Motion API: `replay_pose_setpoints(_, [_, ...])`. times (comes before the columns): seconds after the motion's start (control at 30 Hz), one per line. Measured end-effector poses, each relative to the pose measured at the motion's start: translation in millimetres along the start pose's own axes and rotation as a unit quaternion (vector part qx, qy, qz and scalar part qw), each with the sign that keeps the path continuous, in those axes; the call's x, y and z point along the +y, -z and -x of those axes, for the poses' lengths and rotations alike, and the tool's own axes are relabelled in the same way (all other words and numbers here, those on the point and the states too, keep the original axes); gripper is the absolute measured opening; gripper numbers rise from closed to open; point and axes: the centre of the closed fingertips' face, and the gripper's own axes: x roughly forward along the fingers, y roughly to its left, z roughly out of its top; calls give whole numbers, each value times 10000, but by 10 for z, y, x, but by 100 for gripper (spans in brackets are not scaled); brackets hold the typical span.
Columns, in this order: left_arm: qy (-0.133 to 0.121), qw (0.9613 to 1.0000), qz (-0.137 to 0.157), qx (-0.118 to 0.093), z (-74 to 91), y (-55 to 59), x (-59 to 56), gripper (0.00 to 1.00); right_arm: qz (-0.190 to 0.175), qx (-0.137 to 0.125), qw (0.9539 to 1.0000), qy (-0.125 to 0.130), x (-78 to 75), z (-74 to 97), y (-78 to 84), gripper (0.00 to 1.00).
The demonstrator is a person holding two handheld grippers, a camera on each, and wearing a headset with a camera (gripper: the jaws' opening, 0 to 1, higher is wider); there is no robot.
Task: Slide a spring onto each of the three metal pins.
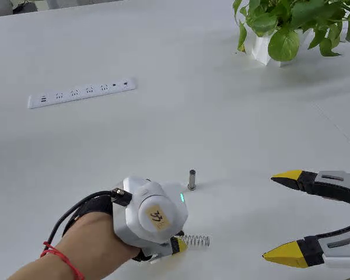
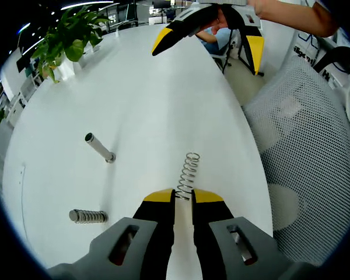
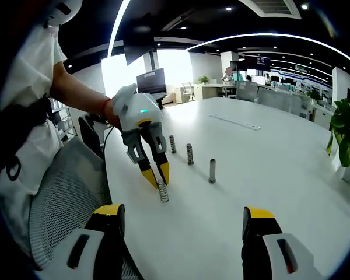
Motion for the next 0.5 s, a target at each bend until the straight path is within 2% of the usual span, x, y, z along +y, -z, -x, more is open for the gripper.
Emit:
replay_pose_setpoints(0.17, [-59, 9995, 143, -272, 92, -79, -29, 7, 17, -15, 10000, -84, 35, -22, -63, 80])
replay_pose_setpoints(0.3, [-138, 9977, 316, -579, 206, -150, -44, 7, 100, -18, 9998, -189, 83, -45, -143, 80])
replay_pose_setpoints(0.5, [-332, 9906, 614, -1173, 455, -303, -30, 7, 265, -62, 9988, -398, 196, -61, -365, 75])
